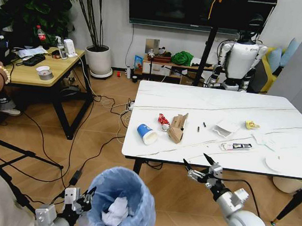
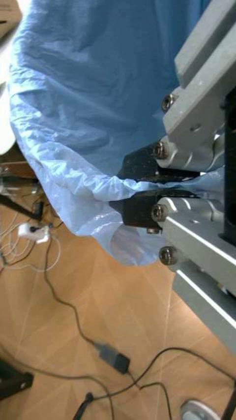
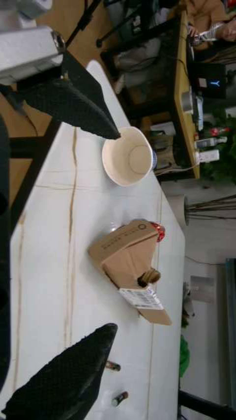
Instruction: Pick up the trash bin and place the trash from the table into it.
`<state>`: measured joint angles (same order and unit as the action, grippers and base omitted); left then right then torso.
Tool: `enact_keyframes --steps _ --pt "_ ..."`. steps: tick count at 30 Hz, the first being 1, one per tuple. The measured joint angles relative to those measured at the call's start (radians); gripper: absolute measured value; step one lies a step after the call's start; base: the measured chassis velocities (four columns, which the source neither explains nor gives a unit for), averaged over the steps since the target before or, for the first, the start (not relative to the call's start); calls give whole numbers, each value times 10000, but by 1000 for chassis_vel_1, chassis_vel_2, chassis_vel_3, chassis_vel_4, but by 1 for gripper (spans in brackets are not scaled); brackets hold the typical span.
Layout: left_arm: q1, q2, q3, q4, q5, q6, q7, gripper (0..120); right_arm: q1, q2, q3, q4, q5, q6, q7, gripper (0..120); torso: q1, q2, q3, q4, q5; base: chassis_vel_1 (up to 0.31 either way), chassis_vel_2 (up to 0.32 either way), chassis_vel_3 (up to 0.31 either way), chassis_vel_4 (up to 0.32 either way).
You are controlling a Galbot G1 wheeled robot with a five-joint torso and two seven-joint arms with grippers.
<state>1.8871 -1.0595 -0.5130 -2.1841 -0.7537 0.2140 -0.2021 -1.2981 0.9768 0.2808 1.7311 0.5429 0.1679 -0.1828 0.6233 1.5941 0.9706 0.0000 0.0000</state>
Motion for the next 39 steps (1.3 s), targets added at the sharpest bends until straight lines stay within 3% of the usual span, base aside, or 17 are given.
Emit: enact_keyframes --steps 14,26,39 --pt "391 -542 -194 -261 406 -94 -78 0 2397 371 -1225 -1728 -410 -227 1239 100 0 0 0 0 -1 0 0 0 0" --pt "179 -773 -188 -184 322 -98 -240 0 3953 1678 -2868 -3345 -523 -392 2325 100 1 0 0 -1 -1 0 0 0 0" --pt "62 -874 -80 -43 295 -85 -252 0 5058 2721 -3094 -5037 -1245 -528 3441 100 2 0 0 0 -1 0 0 0 0"
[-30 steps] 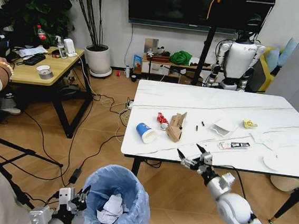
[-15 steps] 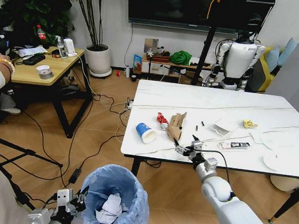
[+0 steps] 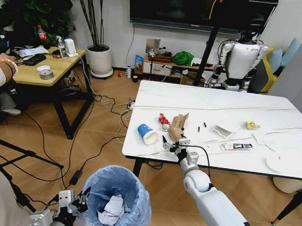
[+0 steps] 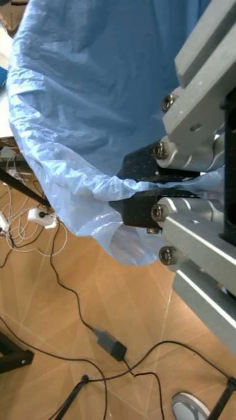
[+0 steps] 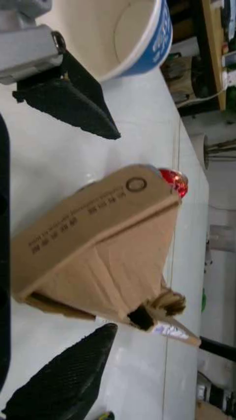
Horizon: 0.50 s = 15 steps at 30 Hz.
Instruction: Pick up the trash bin and place the trash from the table into it.
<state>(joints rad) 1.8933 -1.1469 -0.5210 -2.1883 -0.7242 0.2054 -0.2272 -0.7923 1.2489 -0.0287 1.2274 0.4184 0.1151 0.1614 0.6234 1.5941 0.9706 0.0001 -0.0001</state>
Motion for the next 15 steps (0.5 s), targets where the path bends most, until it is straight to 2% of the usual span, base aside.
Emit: enact_keyframes --steps 15 --pt "-1 -126 12 34 39 -4 -1 0 336 266 -31 -565 -241 -214 351 100 -2 1 0 -1 -1 0 0 0 0"
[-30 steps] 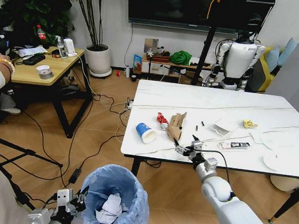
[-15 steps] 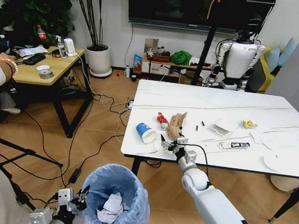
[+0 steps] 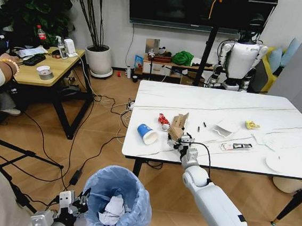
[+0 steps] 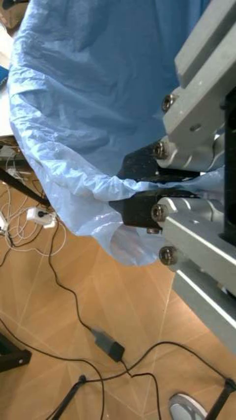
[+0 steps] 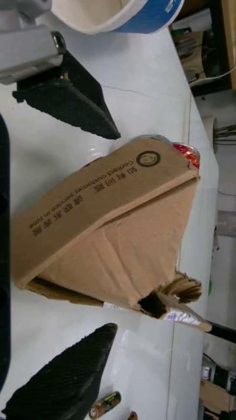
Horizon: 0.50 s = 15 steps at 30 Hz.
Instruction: Pick up the trash bin and place the trash from the table into it.
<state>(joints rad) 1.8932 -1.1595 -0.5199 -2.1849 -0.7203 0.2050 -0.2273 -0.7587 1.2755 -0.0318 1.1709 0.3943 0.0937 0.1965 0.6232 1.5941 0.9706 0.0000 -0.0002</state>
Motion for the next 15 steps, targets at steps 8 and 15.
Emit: enact_keyframes --steps 8,15 --pt "-2 -71 15 29 37 -25 17 0 288 189 19 -604 -165 163 -3 100 0 0 0 -1 1 0 0 0 0" --pt "-86 -95 69 108 43 -28 25 0 304 173 91 -652 -87 253 -116 94 0 0 0 -1 1 0 0 0 0"
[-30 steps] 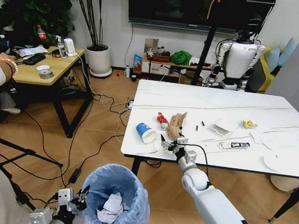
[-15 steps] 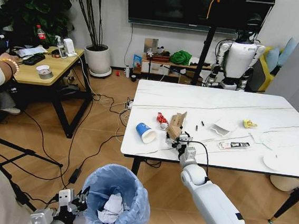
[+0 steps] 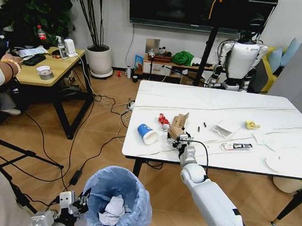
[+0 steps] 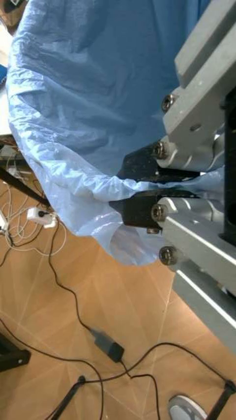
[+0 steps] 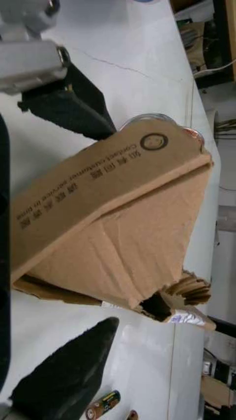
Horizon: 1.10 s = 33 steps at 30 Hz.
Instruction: Pick up the trash bin and place the trash from the table into it.
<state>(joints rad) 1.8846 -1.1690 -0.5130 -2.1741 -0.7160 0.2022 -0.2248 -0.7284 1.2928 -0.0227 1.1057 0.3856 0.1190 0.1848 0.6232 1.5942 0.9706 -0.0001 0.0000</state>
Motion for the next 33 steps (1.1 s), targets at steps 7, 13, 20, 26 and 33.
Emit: enact_keyframes --steps 7,13,20,26,33 --pt "-31 -30 9 62 15 -6 10 0 23 2 3 -94 70 121 -169 69 0 0 0 0 1 0 0 0 0" --pt "-29 -46 6 104 44 -18 22 0 41 -25 27 -127 101 162 -230 50 0 0 0 1 1 0 0 0 0" --pt "-66 -63 40 185 94 -32 38 0 -103 -155 128 -47 102 216 -270 34 0 1 -2 1 0 0 0 0 0" --pt "-93 -62 69 187 101 -41 38 0 -385 -467 268 388 266 221 -302 20 0 0 -1 1 2 0 0 0 0" --pt "-186 -27 188 146 89 -46 38 0 -1007 -1333 571 1519 609 215 -332 8 0 0 0 0 4 0 0 0 0"
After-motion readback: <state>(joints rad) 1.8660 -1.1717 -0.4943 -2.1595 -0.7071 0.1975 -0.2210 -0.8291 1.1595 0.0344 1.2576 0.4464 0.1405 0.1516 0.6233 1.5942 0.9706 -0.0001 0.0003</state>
